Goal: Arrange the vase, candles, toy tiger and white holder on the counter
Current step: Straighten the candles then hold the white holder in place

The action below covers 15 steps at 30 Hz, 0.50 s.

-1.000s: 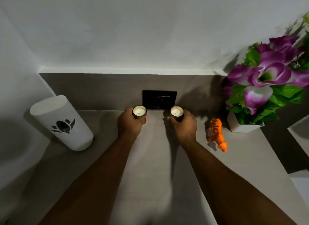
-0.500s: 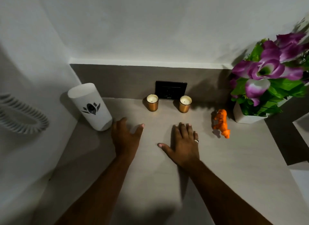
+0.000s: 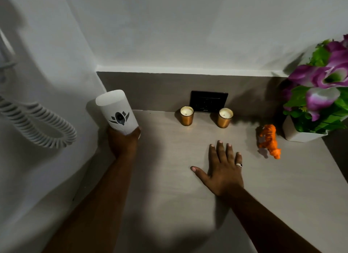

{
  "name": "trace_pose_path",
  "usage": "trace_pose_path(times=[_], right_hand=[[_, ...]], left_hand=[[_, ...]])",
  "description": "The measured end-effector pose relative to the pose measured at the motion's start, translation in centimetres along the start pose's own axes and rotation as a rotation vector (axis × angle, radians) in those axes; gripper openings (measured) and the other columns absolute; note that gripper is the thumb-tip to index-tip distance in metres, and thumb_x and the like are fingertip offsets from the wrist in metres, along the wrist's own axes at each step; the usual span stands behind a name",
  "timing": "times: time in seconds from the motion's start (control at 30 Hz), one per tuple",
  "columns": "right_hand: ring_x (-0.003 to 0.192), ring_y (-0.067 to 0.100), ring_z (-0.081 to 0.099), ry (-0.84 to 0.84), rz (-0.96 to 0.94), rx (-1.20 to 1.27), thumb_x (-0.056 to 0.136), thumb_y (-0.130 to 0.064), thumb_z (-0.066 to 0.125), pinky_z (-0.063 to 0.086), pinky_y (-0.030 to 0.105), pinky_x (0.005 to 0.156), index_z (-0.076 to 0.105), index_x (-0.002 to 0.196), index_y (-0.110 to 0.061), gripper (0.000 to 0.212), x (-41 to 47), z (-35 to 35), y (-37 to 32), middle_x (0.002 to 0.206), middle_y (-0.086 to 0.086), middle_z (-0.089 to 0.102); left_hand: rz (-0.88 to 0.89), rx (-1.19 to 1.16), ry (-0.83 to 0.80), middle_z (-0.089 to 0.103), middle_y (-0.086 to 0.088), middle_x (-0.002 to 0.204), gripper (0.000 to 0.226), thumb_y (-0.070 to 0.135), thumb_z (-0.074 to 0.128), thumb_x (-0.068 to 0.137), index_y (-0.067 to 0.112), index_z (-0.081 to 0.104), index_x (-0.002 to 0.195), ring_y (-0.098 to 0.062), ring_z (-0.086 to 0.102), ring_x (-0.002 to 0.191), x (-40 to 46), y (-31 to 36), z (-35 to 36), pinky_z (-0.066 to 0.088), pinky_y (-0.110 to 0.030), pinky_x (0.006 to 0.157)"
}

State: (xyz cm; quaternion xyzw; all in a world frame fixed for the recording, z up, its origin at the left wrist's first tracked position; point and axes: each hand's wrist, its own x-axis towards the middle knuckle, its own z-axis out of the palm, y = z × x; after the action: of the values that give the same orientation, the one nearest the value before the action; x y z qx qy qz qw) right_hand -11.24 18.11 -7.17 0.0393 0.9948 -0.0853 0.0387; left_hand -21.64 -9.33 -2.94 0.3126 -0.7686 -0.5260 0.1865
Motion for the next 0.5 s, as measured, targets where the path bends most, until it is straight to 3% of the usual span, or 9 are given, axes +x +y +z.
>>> trace_pose_path(times=[0.2, 0.5], right_hand=[[0.149, 0.03, -0.016, -0.002, 0.001, -0.004, 0.073, -0.093, 0.003, -0.01, 0.054, 0.118, 0.0, 0.155, -0.024, 0.108, 0.1, 0.0, -0.1, 0.164, 0.005, -0.01], [0.148, 0.029, -0.019, -0.037, 0.011, -0.003, 0.073, -0.093, 0.003, -0.011, 0.053, 0.118, -0.001, 0.156, -0.025, 0.107, -0.1, -0.7, -0.4, 0.163, 0.004, -0.013]], left_hand=[[0.053, 0.007, -0.029, 0.05, -0.013, 0.145, 0.092, 0.02, 0.088, 0.063, 0.013, 0.039, 0.141, -0.035, 0.05, 0.13, 3.3, 1.2, 1.2, 0.042, -0.048, 0.105], [0.065, 0.008, -0.084, 0.055, -0.017, 0.139, 0.086, 0.02, 0.089, 0.063, 0.004, 0.046, 0.136, -0.034, 0.055, 0.125, 4.1, 1.7, 0.5, 0.047, -0.042, 0.101]])
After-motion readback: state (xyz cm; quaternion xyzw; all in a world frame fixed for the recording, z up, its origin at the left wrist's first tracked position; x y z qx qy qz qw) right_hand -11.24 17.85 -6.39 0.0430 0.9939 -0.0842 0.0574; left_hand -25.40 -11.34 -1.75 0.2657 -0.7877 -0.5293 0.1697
